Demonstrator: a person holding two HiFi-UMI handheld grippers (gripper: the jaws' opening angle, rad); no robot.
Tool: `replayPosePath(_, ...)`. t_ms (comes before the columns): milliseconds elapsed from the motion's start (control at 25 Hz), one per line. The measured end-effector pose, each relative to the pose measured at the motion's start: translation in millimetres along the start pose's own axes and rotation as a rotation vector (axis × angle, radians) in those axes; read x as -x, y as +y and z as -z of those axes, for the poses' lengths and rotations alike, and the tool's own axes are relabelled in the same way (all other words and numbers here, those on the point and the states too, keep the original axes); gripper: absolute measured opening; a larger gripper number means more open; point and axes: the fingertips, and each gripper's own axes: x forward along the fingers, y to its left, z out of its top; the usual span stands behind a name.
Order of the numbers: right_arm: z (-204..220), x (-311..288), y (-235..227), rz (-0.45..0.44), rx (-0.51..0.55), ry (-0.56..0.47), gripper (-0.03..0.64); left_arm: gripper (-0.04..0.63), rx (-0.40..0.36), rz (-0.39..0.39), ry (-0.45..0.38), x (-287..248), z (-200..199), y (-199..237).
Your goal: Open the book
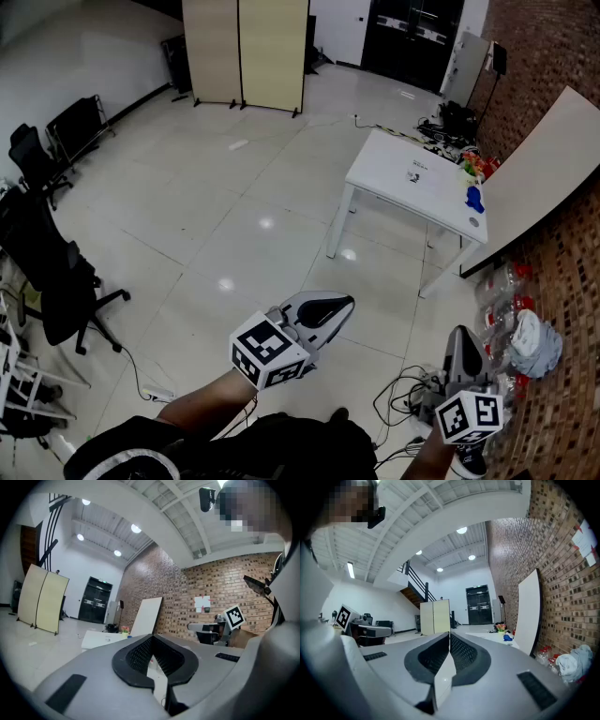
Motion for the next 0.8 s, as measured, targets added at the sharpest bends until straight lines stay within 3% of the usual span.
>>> replayPosePath(240, -4, -44, -25, -0.028, 0.057, -0.014, 0.002, -0.005, -0.006, -0.017, 0.018, -42, 3, 27)
replayPosePath(800, -25, -171, -165, -0.12, 0.121, -0.031, 0.002, -0.004, -0.052, -0.108, 0.023, -216, -27, 92)
